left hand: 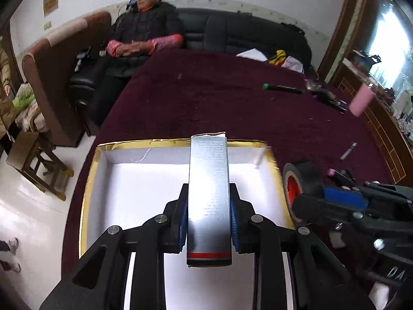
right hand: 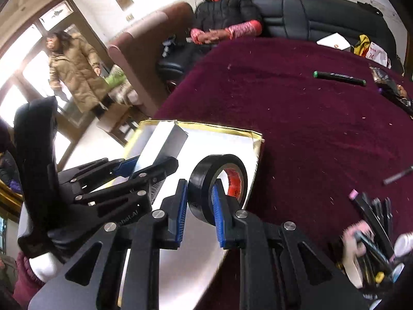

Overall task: Organize objects
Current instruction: 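Carry the tube to the tray with the left gripper while the right gripper grasps the black tape roll, then release the tube and tape roll into the gold-rimmed tray with both grippers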

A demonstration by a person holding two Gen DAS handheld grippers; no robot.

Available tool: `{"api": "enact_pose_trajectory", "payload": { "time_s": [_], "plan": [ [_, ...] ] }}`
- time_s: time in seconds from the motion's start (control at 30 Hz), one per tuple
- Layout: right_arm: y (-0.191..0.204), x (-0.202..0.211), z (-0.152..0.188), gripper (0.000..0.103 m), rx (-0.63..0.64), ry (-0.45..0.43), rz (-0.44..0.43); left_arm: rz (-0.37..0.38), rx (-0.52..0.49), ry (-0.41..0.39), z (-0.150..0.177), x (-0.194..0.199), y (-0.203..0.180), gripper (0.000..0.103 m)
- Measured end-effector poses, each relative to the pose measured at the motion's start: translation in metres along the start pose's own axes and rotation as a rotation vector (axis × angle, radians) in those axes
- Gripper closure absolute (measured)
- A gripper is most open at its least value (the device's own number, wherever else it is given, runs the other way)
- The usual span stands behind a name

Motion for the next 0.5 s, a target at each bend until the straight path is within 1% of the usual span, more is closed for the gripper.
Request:
{"api": "enact_pose_trajectory", "payload": {
  "time_s": [0.07,0.13,0.23,0.37,0.5],
  "plan": [
    [-0.004,-0.015,-0.008,0.086,-0.011,0.02,0.009,-0.004,0.005,0.02,-0.005,-0.016,0.007,0.08],
    [-0.011,-0.028,-0.015,0.086,-0.025,0.032,0.042,-0.002,0.021,0.039,-0.007,-0.029,0.011,0.08],
    [-0.021,-0.043,-0.021,0.086,-0.04,0.049,0.089,0.043,0.038,0.065,-0.009,-0.047,0.015,0.08],
    [-0.032,-0.058,-0.025,0.086,-0.064,0.062,0.087,0.09,0.04,0.092,-0.01,-0.063,0.014,0.08],
    [-0.035,-0.056,-0.032,0.085,-0.079,0.048,0.093,0.132,0.045,0.093,-0.015,-0.068,0.011,0.08]
  ]
}}
Point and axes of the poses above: each gripper's, at about its wrist camera, not at the fingertips, and x roughly against the way its jaws point, y to its left, z to its underside, the point moved 7 cm from there along -x, roughly the way its jaws point, and after that the axes turned 12 degrees about y, right-handed, at the moved point
